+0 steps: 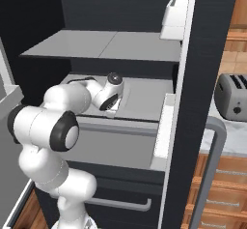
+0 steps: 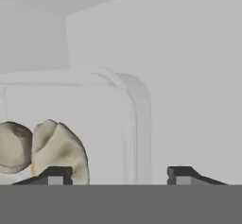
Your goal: Place two dumplings into each of the tupperware containers and then place the containers in the fridge.
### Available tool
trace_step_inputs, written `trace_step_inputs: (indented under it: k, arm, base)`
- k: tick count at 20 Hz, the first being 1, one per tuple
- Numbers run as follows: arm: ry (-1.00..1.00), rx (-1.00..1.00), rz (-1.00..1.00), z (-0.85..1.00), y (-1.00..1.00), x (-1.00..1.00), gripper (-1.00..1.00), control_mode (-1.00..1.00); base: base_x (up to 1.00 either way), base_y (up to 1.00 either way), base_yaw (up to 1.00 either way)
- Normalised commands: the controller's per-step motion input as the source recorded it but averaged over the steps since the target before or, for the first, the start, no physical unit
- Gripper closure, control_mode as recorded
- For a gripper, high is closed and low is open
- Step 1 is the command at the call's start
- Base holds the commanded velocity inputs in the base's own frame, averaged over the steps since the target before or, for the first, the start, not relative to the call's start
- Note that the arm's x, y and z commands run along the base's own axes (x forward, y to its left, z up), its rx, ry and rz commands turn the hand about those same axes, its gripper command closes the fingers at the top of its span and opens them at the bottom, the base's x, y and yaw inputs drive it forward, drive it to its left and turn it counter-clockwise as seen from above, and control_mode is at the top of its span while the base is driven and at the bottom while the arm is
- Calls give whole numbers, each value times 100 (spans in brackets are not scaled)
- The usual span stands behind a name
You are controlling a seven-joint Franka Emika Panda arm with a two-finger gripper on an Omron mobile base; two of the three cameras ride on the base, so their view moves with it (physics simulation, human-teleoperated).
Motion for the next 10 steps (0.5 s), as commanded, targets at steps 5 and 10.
trace_step_inputs:
  k: [5,10]
  arm:
    - [0,0,0,32,-1,-52,-100,-100]
    - [0,0,0,60,0,-82,-100,-100]
  base:
    - [0,0,0]
    - [0,0,0]
